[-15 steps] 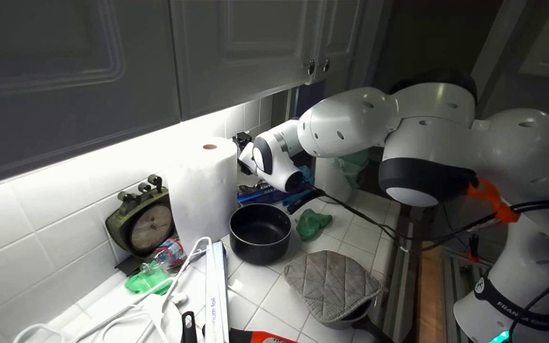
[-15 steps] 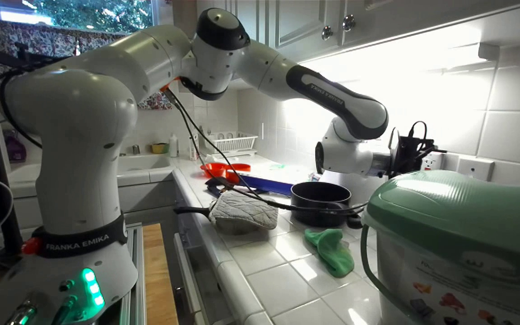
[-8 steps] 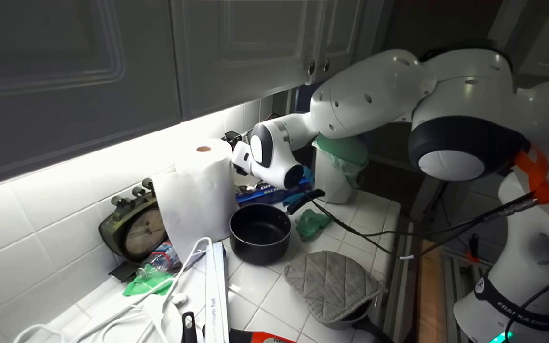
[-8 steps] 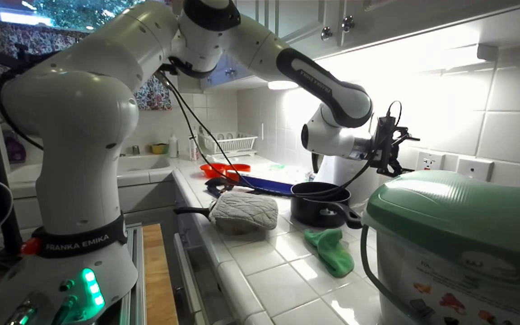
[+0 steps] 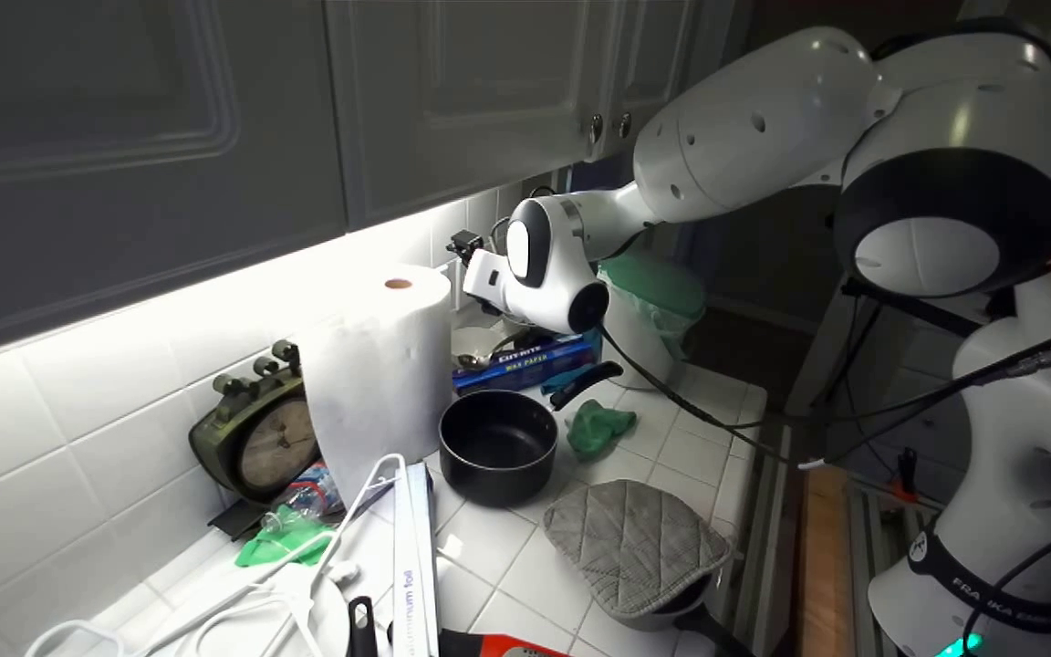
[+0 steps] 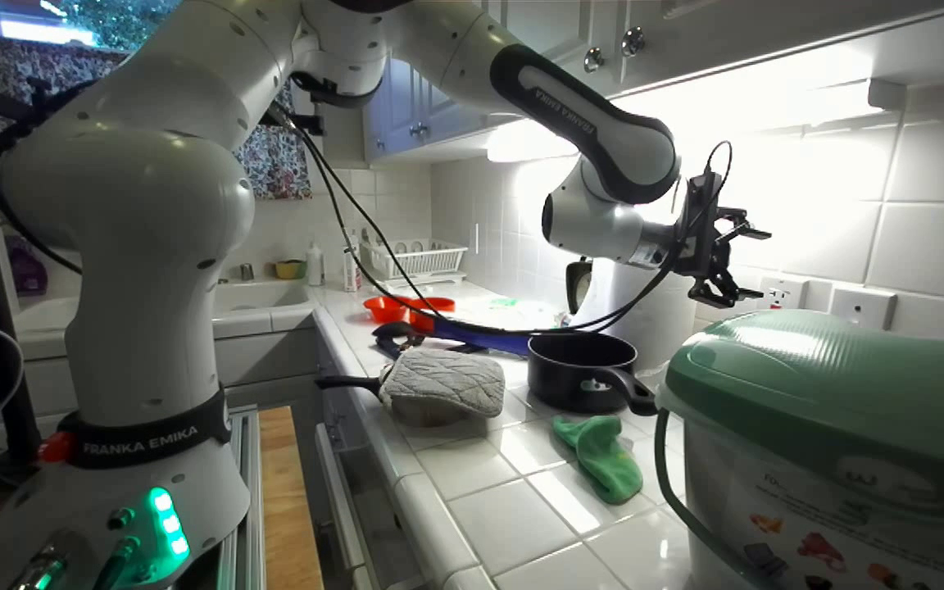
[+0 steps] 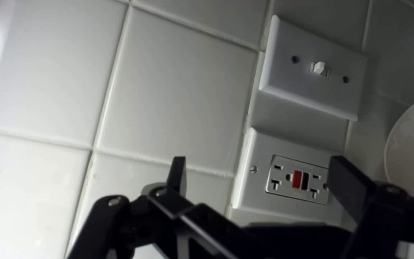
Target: Turn on the light switch under the top cabinets
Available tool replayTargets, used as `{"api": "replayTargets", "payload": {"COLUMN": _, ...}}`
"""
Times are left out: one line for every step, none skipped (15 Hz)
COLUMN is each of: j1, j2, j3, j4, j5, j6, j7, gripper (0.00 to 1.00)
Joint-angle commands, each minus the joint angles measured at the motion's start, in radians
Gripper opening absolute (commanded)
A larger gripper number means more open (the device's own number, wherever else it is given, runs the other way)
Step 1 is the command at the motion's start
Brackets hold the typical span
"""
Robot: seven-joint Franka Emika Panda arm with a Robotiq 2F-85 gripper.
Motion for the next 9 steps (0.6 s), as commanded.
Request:
{"api": "replayTargets", "payload": {"j1": 0.019, "j2": -0.120, "j3": 0.044, "j4": -0.092, "j5": 0.000, "j6": -0.019, "j7": -0.116, "gripper": 1.00}}
{"api": "replayTargets", "payload": {"j1": 0.025, "j2": -0.143, "j3": 0.048, "j4": -0.116, "j5": 0.000, "j6": -0.023, "j7": -0.133, "gripper": 1.00}}
{"api": "replayTargets", "payload": {"j1": 0.032, "j2": -0.164, "j3": 0.050, "j4": -0.140, "j5": 0.000, "j6": -0.030, "j7": -0.149, "gripper": 1.00}}
{"api": "replayTargets", "payload": {"j1": 0.046, "j2": -0.186, "j3": 0.041, "j4": -0.171, "j5": 0.000, "j6": -0.036, "j7": -0.165, "gripper": 1.00}}
{"api": "replayTargets", "payload": {"j1": 0.056, "j2": -0.206, "j3": 0.034, "j4": -0.197, "j5": 0.000, "j6": -0.043, "j7": -0.180, "gripper": 1.00}}
{"api": "replayTargets", "payload": {"j1": 0.074, "j2": -0.229, "j3": 0.017, "j4": -0.231, "j5": 0.000, "j6": -0.051, "j7": -0.198, "gripper": 1.00}}
{"api": "replayTargets", "payload": {"j1": 0.094, "j2": -0.249, "j3": -0.003, "j4": -0.266, "j5": 0.000, "j6": -0.061, "j7": -0.215, "gripper": 1.00}}
{"api": "replayTargets", "payload": {"j1": 0.110, "j2": -0.269, "j3": -0.022, "j4": -0.295, "j5": 0.000, "j6": -0.069, "j7": -0.232, "gripper": 1.00}}
{"api": "replayTargets", "payload": {"j1": 0.129, "j2": -0.288, "j3": -0.046, "j4": -0.326, "j5": 0.000, "j6": -0.075, "j7": -0.245, "gripper": 1.00}}
